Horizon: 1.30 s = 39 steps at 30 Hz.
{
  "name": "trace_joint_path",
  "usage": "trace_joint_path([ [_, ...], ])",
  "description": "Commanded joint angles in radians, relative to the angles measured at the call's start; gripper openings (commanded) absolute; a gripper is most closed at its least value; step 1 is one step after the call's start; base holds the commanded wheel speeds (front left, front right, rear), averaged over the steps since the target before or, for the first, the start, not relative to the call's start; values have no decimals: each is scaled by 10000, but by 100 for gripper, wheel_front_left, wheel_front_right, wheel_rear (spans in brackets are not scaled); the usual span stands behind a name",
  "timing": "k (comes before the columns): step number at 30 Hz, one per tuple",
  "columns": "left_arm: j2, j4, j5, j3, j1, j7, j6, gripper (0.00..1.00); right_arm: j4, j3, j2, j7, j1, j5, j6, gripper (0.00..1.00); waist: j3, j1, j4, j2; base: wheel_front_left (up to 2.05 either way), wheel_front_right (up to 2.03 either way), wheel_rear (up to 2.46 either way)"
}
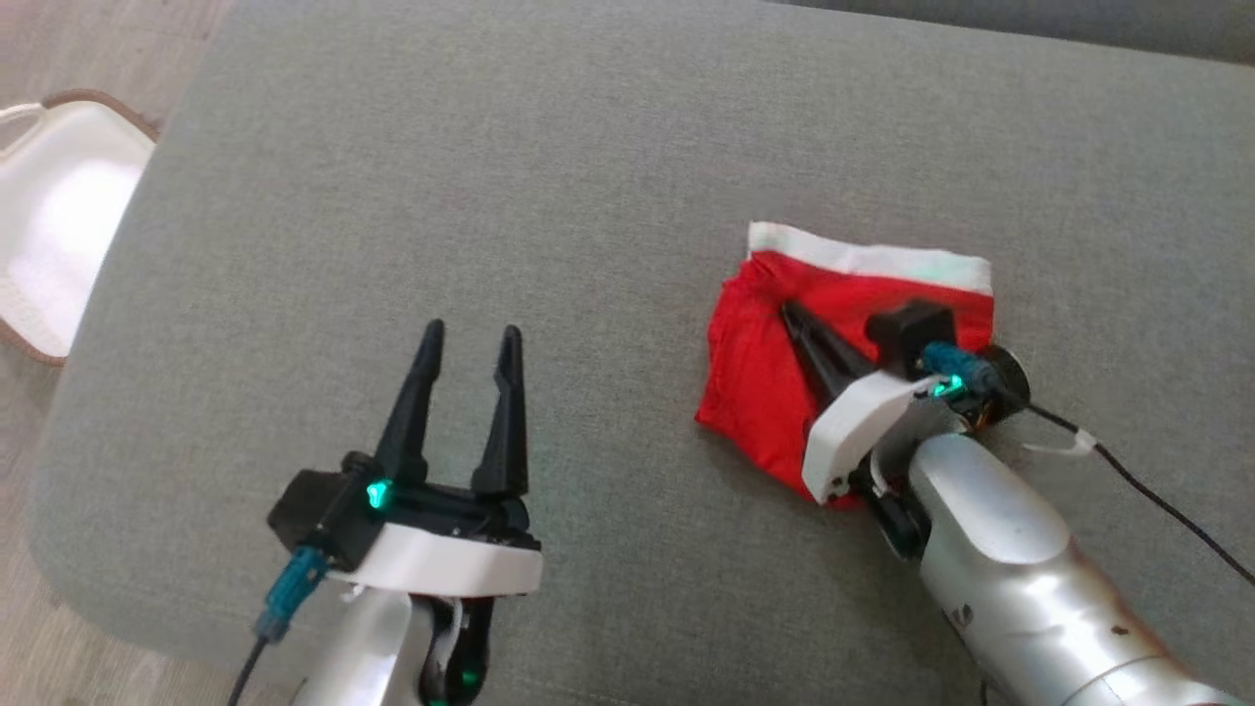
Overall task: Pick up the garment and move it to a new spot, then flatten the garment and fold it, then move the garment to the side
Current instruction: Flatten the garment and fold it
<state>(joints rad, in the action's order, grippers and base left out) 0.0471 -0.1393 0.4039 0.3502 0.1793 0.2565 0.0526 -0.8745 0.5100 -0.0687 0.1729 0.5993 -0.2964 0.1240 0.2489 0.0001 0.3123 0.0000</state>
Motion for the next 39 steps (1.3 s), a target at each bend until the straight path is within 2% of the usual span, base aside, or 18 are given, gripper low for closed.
trace_joint_path([
  [1,31,215,35,-223,254,53,-35,100,120,307,184,48,-30,-27,67,0,-86,-1,104,0,0,0,0],
  [7,31,134,47,-393,66,53,-141,100,-61,1113,184,396,-180,-752,67,0,-406,-1,-18,0,0,0,0],
  [12,31,169,-61,-668,-87,53,-111,100,-19,799,184,769,-15,-884,67,0,-716,-1,-498,0,0,0,0],
  [18,31,274,-269,-1001,-220,53,-24,100,627,-841,27,882,-191,46,67,0,-1077,-1,-1368,0,0,0,0],
  [26,31,305,-445,-1279,-419,53,41,100,3053,-3521,23,887,-1963,1669,67,0,-1459,-1,-2393,0,0,0,0],
  [32,31,228,-594,-1423,-563,53,145,100,5211,-4489,161,888,-3636,2129,67,0,-1653,-1,-2845,0,0,0,0],
  [34,31,194,-607,-1462,-602,53,153,100,5496,-4576,171,888,-3901,2128,67,0,-1702,-1,-2896,0,0,0,0],
  [35,31,159,-605,-1496,-649,53,154,100,5784,-4611,175,888,-4151,2053,67,24,-1746,-1,-2941,0,0,0,0],
  [36,31,123,-597,-1517,-705,53,147,100,6036,-4610,178,888,-4392,1954,67,100,-1788,-1,-2979,0,0,0,0],
  [39,31,87,-545,-1528,-868,53,106,100,6520,-4565,181,888,-4979,1658,67,100,-1887,-1,-3080,0,0,0,0],
])
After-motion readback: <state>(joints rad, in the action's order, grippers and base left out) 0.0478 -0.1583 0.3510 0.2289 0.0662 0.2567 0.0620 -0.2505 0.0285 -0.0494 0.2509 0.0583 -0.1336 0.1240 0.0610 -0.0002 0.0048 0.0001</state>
